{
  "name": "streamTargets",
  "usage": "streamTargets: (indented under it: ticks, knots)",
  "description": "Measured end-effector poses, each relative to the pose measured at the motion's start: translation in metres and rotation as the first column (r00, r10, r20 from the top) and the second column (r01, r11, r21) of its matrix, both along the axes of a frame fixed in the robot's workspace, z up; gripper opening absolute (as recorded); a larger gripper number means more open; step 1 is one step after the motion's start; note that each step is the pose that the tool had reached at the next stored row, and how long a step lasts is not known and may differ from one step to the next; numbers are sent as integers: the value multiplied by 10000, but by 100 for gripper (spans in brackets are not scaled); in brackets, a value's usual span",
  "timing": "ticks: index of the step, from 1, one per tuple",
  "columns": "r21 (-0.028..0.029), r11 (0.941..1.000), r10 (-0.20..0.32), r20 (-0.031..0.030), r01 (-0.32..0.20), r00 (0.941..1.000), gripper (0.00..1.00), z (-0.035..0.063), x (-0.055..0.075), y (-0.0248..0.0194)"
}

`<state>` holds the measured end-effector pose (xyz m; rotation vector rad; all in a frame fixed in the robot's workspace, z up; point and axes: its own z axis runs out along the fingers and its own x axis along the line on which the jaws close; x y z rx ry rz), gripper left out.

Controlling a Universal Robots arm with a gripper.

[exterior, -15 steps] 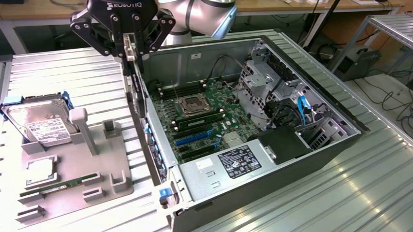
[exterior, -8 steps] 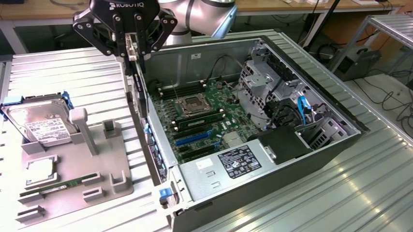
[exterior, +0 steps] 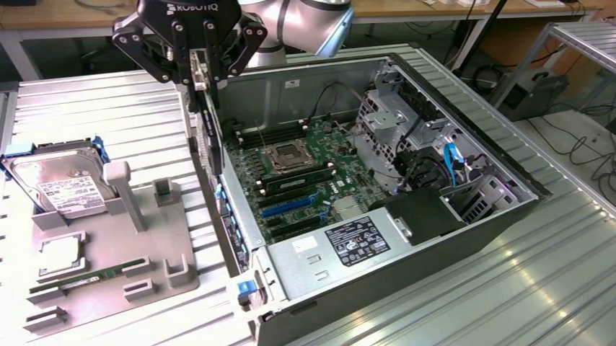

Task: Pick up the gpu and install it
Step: 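Pick up the gpu and move the gpu toward the slot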

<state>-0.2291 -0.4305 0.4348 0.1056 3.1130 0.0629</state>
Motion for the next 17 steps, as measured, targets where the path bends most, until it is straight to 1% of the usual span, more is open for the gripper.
streamTargets:
  ticks: [17]
  knots:
    - [0, 10000, 0, 0, 0, 10000, 26, -3, 38, 0]
